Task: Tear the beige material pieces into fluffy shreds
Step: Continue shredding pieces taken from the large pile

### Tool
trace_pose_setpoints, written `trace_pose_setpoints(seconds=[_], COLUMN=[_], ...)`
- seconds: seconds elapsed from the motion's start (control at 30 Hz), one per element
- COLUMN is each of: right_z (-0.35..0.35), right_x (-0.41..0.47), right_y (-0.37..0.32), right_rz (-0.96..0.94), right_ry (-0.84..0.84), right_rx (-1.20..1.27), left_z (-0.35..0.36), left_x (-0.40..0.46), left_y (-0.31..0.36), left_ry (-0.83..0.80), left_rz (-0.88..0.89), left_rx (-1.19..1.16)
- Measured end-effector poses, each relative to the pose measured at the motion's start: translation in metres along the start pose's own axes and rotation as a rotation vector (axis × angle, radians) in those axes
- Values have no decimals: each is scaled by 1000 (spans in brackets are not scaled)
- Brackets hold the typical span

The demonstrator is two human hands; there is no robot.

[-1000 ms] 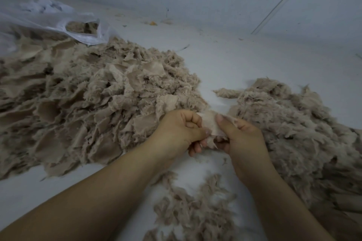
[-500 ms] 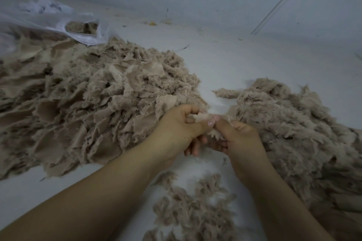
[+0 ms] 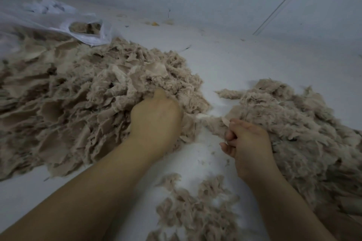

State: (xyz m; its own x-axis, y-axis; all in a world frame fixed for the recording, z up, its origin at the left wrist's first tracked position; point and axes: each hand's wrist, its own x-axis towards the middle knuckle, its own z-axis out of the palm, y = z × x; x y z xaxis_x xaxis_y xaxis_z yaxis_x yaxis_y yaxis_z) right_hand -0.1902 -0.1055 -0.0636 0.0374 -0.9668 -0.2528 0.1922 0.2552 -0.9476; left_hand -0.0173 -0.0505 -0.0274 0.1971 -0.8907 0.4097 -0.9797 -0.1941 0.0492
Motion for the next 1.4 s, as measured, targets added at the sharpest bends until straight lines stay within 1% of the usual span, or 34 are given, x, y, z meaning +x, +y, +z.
trace_pose_setpoints(seconds=[0.1, 0.13, 0.17, 0.23, 0.33, 0.47, 0.5, 0.57, 0.63, 0.67, 0.7, 0.77, 0.87, 0.9, 0.97, 1.0, 1.03, 1.07, 1.1, 1.13, 1.17, 1.2, 1.27, 1.3, 1.4], right_z=[0, 1, 1, 2, 2, 0, -1, -1, -1, 0, 0, 3, 6, 5, 2, 1, -1, -1, -1, -1, -1, 0, -1, -1, -2], right_x=[-3, -4, -5, -5, -1, 3, 3, 2, 1, 0, -2, -8, -16, -16, -11, -8, -7, -6, -5, -4, -4, -5, -4, -3, -2], right_y=[-1, -1, -1, -1, -1, 2, 2, 1, 0, 0, -1, -2, -2, -1, 1, 1, 2, 2, 2, 3, 2, 2, 1, 1, 2], right_rz=[-12, -40, -65, -75, -31, -17, -20, -43, -83, -97, -106, -118, -149, -155, -126, -104, -93, -88, -90, -97, -104, -108, -122, -130, -143], right_ry=[-16, -39, -57, -60, -29, -18, -18, -15, -22, -24, -33, -86, -210, -227, -209, -188, -177, -175, -179, -189, -205, -225, -243, -238, -218], right_rx=[-14, -11, -11, -2, -19, -33, -24, -13, -28, -41, -59, -108, -160, -141, -82, -50, -24, -15, -22, -28, -22, -7, 0, -7, -21], left_z=[-2, -1, 2, 15, 22, 19, 18, 15, 12, 11, 10, 11, 17, 19, 21, 21, 20, 21, 21, 21, 20, 19, 18, 18, 18], left_x=[-5, -8, -9, -12, -12, -13, -14, -16, -14, -13, -13, -15, -20, -20, -20, -19, -19, -18, -15, -12, -9, -6, -6, -6, -8], left_y=[19, 28, 37, 50, 54, 51, 50, 47, 42, 40, 38, 38, 42, 43, 42, 41, 41, 40, 39, 38, 37, 37, 37, 37, 33], left_ry=[126, 106, 30, -111, -167, -162, -150, -53, 125, 191, 220, 224, 208, 191, 119, 65, 18, 8, 23, 21, -39, -145, -352, -400, -412], left_rz=[245, 338, 406, 470, 455, 442, 418, 295, 145, 95, 77, 109, 278, 332, 380, 347, 265, 154, 39, -57, -135, -199, -266, -264, -248], left_rx=[-14, -45, -80, -64, -33, -97, -154, -356, -551, -608, -627, -578, -440, -416, -463, -555, -696, -842, -941, -985, -1020, -1081, -1232, -1279, -1328])
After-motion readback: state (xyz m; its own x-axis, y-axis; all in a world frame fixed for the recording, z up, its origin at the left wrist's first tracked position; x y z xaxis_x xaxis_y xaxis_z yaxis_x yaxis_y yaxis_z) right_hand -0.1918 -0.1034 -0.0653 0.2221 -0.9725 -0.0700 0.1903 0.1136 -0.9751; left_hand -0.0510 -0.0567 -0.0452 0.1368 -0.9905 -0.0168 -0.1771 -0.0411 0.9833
